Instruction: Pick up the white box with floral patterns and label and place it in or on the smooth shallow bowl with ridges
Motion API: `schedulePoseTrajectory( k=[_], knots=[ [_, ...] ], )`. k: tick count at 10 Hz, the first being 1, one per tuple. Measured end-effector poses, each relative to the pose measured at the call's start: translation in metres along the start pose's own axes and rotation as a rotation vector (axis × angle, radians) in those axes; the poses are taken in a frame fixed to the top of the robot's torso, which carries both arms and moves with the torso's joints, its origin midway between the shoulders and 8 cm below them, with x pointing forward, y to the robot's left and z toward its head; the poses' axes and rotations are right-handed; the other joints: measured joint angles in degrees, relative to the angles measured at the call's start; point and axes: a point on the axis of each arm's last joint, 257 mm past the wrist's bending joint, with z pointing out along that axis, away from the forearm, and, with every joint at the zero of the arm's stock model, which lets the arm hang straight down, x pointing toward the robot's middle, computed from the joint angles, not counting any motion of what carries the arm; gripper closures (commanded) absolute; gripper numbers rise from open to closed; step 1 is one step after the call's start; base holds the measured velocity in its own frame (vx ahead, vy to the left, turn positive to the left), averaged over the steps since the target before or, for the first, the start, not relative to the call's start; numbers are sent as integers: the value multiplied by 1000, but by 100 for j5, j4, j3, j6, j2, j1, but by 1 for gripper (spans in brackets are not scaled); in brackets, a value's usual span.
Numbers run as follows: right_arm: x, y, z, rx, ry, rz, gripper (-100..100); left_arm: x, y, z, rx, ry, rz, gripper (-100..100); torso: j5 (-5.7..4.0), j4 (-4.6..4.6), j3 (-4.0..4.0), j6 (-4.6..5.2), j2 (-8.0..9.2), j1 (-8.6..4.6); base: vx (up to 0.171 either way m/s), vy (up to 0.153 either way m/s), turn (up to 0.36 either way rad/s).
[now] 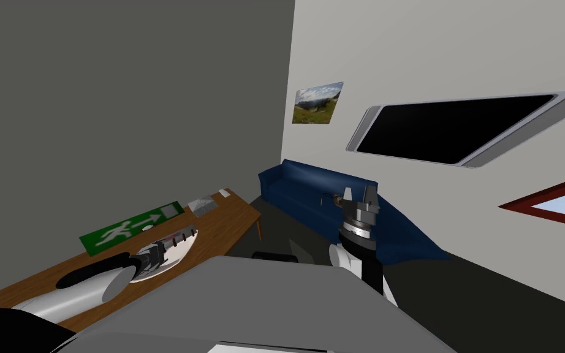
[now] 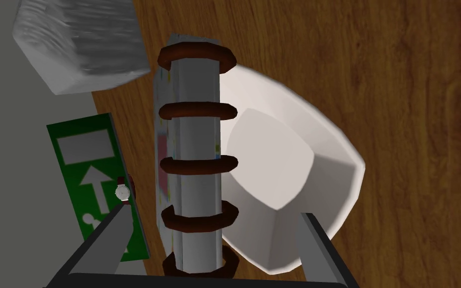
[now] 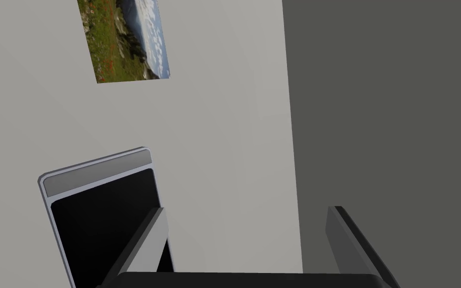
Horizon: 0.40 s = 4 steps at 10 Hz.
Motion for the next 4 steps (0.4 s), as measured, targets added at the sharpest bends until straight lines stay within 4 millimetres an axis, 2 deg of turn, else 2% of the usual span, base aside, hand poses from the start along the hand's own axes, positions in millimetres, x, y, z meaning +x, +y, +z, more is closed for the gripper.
schedulePoseTrajectory(
  k=[4],
  knots=[
    [0, 0, 0, 0, 0, 0, 0, 0, 0, 0, 0, 0, 0, 0, 0, -1, -3, 0, -5, 0, 0, 0, 0]
  ],
)
